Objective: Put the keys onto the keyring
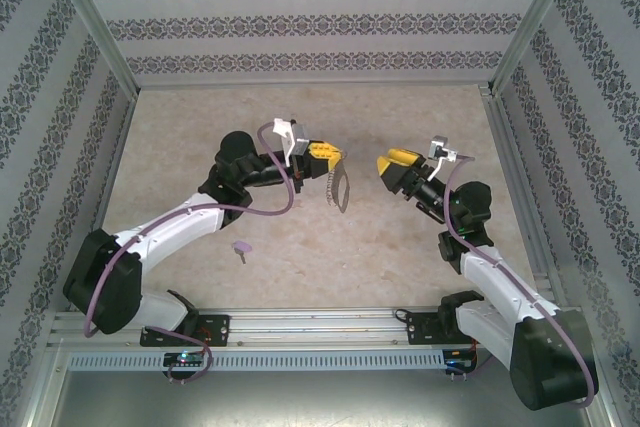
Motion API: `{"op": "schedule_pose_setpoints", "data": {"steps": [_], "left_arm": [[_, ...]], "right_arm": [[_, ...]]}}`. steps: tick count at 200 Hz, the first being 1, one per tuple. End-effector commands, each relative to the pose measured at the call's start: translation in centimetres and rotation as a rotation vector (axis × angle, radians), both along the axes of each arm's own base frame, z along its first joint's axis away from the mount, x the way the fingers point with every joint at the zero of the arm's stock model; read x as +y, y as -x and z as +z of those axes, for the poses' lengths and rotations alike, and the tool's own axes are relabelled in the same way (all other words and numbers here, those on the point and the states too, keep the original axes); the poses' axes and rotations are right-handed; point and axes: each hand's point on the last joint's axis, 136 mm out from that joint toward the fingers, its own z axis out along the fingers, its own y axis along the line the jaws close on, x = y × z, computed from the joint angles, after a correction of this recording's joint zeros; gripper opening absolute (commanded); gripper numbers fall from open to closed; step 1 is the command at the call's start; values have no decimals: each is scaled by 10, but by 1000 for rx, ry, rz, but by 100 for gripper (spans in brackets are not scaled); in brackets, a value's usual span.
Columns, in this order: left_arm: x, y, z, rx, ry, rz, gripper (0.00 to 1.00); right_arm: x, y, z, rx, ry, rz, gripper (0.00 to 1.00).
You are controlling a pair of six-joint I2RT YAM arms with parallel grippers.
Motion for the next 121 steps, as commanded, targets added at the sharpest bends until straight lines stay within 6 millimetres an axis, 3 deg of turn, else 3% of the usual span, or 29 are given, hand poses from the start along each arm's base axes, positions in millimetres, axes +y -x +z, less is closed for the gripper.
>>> {"op": "schedule_pose_setpoints", "data": {"steps": [1,52,57,90,121], "left_arm": [[3,9,31,-204,62,18,0],[7,2,26,-215,52,73,0],[7,0,25,-214,51,82,0],[12,-13,25,-227,42,167,0],[23,-32,27,-246,34,279,0]], "right_arm": [[-2,2,2,-21,-1,-5,69],[13,4,-10,11,19,38,70],[15,6,-24,44,31,42,70],[40,19,-56,113,108,84,69],[73,47,-99,181,222,140,69]]}}
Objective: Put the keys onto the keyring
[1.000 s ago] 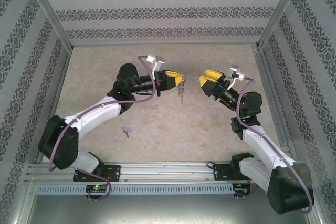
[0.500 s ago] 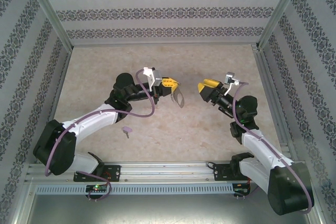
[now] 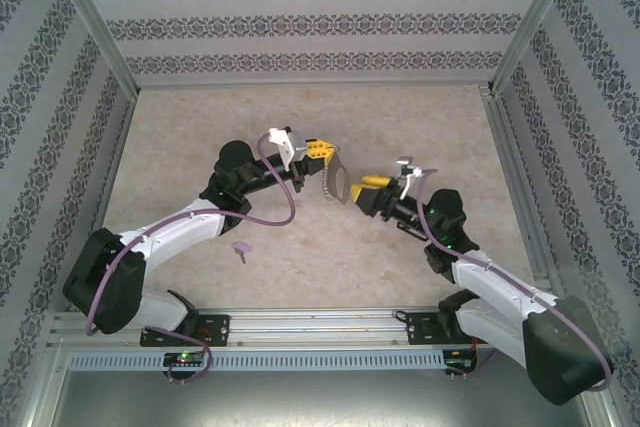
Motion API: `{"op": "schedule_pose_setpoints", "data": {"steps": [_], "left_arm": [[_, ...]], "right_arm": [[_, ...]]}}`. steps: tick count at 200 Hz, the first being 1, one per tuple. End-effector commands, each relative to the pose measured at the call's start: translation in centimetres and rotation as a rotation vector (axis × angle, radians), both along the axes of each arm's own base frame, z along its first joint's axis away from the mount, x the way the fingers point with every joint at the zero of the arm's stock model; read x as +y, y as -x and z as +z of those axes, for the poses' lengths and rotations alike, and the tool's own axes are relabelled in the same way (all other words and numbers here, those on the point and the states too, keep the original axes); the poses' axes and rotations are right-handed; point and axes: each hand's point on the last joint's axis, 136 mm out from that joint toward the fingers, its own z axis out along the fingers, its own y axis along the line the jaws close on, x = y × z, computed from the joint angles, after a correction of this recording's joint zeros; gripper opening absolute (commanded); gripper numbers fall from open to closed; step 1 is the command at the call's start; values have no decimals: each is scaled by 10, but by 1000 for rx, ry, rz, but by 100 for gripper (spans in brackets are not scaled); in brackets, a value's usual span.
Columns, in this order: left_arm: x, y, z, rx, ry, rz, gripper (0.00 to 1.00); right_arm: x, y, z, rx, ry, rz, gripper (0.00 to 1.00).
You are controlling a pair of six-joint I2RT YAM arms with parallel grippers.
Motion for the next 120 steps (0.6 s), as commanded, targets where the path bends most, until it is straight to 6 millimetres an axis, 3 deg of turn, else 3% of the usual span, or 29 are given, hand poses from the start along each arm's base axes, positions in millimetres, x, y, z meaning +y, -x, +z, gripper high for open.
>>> {"op": "schedule_pose_setpoints", "data": {"steps": [1,68,73,120], "left_arm": [[13,-10,26,-115,40,109,0],[56,-55,43,-150,103,309,0],[60,-58,46,-155,109,319,0],[106,-83,67,-164,181,422,0]], "right_arm": [[15,14,-38,33,120,1,69],[84,52,-107,101,366,116,66],[96,50,-101,86,364,129,65],[169,54,-136,79,568,228,58]]}}
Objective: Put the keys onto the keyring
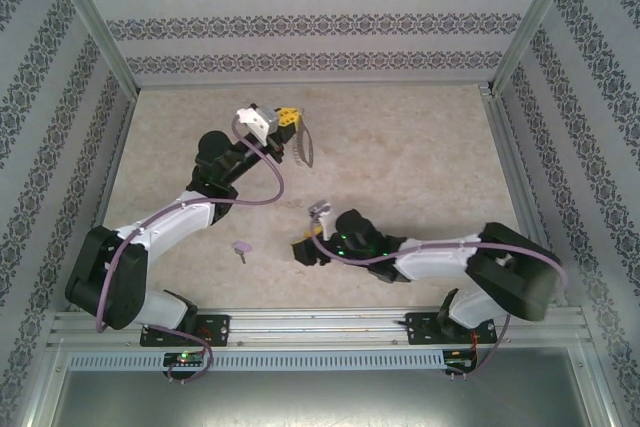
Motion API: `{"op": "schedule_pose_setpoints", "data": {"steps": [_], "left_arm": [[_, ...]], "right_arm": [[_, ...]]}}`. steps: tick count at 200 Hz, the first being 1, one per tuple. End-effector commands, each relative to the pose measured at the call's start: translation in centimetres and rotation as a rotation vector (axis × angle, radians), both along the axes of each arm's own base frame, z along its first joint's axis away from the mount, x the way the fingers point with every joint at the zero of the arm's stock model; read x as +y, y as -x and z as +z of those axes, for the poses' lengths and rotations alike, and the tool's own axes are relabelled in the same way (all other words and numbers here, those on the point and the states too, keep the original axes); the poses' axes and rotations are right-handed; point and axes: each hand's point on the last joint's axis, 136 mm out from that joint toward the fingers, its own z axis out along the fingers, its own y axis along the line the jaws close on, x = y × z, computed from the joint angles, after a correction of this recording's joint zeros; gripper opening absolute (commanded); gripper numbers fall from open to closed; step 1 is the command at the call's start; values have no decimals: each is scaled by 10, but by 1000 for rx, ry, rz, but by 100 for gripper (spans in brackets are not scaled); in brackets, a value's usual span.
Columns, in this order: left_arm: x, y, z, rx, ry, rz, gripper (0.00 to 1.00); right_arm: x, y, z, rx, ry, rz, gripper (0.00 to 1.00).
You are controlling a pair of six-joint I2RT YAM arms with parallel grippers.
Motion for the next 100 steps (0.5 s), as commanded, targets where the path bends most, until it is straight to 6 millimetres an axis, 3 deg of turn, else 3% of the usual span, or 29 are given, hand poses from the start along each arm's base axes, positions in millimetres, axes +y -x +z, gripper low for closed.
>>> {"op": "schedule_pose_setpoints", "data": {"steps": [1,56,79,100], "left_arm": [[27,-8,48,-118,98,58,0],[71,-28,70,-144,135,151,0],[85,-32,75,-145,150,171,0],[97,-36,76,-141,159,191,0]], "right_arm": [[33,-7,-5,-72,94,28,58],[105,-5,-29,-202,316,134,54],[123,-9,-38,-227,381,144,48],[133,-14,-44,-240,427,135,49]]}}
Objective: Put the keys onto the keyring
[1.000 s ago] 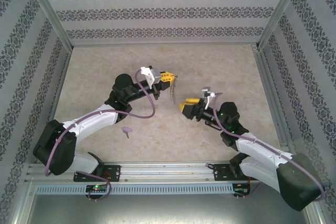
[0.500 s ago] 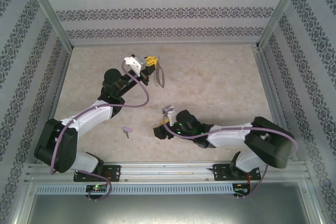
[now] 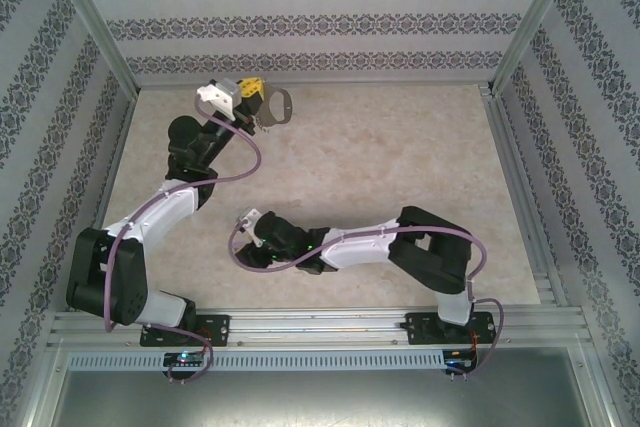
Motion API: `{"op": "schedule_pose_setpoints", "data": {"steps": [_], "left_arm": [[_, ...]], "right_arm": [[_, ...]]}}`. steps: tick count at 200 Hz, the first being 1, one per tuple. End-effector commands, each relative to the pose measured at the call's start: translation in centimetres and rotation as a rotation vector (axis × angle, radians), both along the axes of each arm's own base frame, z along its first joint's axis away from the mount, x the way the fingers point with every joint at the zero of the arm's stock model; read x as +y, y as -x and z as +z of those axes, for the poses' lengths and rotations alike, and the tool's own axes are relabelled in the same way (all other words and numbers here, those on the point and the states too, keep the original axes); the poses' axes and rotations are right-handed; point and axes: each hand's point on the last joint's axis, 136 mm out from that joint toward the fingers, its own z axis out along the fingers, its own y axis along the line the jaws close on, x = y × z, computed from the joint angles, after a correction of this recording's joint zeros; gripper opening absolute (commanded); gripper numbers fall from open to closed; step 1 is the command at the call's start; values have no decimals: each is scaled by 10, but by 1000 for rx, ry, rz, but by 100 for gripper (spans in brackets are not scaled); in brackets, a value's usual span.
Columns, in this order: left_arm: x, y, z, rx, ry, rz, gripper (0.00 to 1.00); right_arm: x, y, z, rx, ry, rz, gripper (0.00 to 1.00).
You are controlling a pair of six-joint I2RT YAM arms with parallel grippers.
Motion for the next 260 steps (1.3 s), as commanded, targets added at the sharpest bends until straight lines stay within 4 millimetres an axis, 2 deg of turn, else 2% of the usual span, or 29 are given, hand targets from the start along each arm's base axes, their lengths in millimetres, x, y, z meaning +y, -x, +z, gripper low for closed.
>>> {"op": "schedule_pose_setpoints", "data": {"steps": [1,49,101,157,226,248,260], "left_arm": [[14,2,29,-83,49,8,0],[36,-4,31,-79,91,35,0],[40,-4,32,-75,89,35,0],[40,-3,34,-79,87,32,0],[40,-2,34,-76,85,25,0],[40,-2,35,-76,89,24,0],[40,-2,34,-75,89,21,0]], "right_arm": [[-1,-9,-15,-60,127,-18,49],[17,-9,-27,-71,180,1,47],[33,-5,-33,-65,192,37,44],[41,-7,-40,-56,215,41,44],[42,-8,-50,-50,239,37,32],[40,-8,-50,-51,242,34,23],[39,-9,-48,-54,239,33,14]]}}
